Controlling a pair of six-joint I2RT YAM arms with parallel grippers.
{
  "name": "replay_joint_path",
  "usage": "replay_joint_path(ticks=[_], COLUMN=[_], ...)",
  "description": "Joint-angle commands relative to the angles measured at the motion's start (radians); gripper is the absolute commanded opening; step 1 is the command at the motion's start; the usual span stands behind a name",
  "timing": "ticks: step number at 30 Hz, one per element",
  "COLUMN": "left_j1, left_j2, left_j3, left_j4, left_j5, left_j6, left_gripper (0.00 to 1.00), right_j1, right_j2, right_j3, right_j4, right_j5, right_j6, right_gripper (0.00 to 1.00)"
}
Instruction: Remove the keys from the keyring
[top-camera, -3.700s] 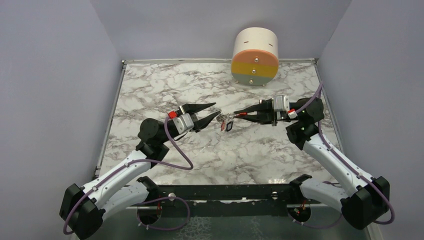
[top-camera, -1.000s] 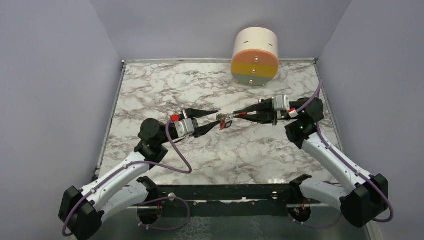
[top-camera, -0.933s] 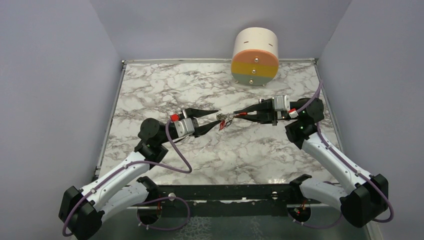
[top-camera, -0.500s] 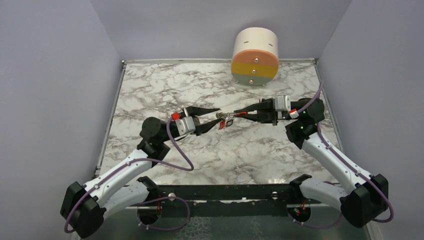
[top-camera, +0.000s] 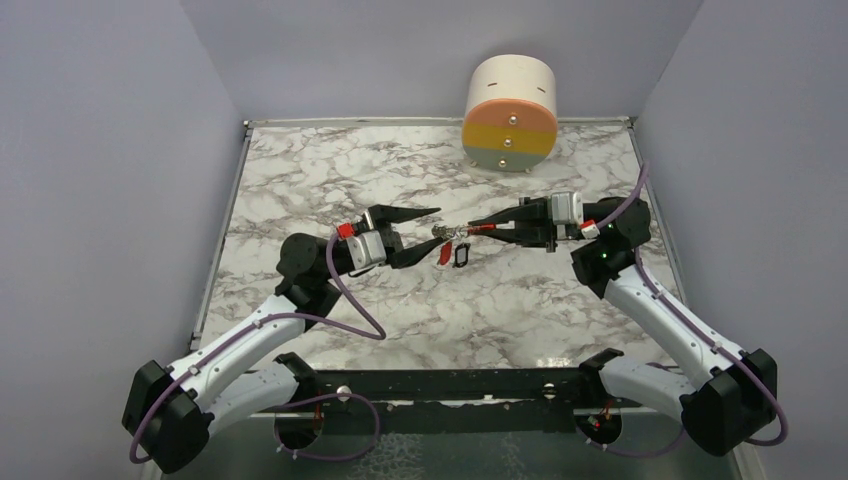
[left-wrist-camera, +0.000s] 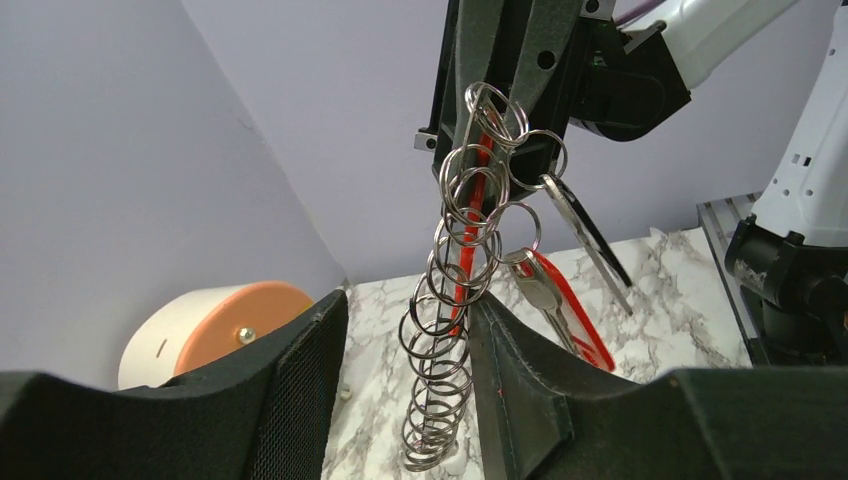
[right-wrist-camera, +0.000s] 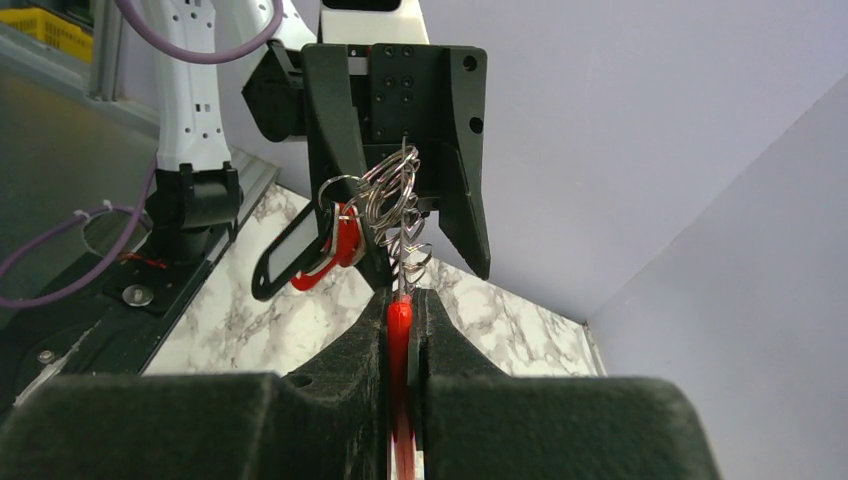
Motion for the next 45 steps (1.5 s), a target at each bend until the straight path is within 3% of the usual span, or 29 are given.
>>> replay_joint_path(ticks=[1, 7, 21, 23, 27, 29, 36, 37, 40, 45], left_j1=[-0.007, -0.007, -0.019, -0.022, -0.026, -0.027, -0.029, -0.028, -0.029, -0.029], left_j2=[-0.023, 0.003, 0.081, 0.086, 0.098, 0.106, 0.104, 0.105, 0.097, 0.068], left_j3=[0.019, 0.032, 0.067, 0.067, 0.072, 0.075, 0.06, 0.056, 0.044, 0.014], left_j4=[0.071, 0.071, 0.157, 0.183, 0.249, 0.273, 0.275, 0.274, 0.255, 0.211], left_j5=[-0.025, -0.008, 0.069, 0.082, 0.107, 0.101, 0.047, 0.04, 0.016, -0.042], left_j6=[-0.012, -0.018, -0.078, -0.086, -0.126, -0.153, -0.186, -0.193, -0.209, -0.211], left_gripper=[0.5, 0.41, 0.43, 0.36, 0.08, 0.0, 0.0, 0.0, 0.0, 0.0], right_j1=[0.006, 0.006, 0.008, 0.007, 0.008, 0.008, 0.012, 0.012, 0.012, 0.012], right_j2=[-0.011, -0.02, -0.007, -0.004, 0.01, 0.014, 0.003, 0.002, -0.016, -0.117], right_j3=[0.014, 0.014, 0.017, 0.017, 0.022, 0.023, 0.016, 0.014, -0.003, -0.087], right_j4=[-0.01, -0.01, -0.007, -0.007, -0.006, -0.007, -0.072, -0.081, -0.131, -0.163], right_j5=[-0.013, -0.014, -0.019, -0.019, -0.021, -0.019, 0.026, 0.044, 0.113, 0.291], right_j6=[0.007, 0.01, 0.017, 0.017, 0.022, 0.021, -0.036, -0.042, -0.083, -0.14], right_gripper=[0.02, 0.02, 0.02, 0.02, 0.02, 0.02, 0.02, 0.05, 0.29, 0.48])
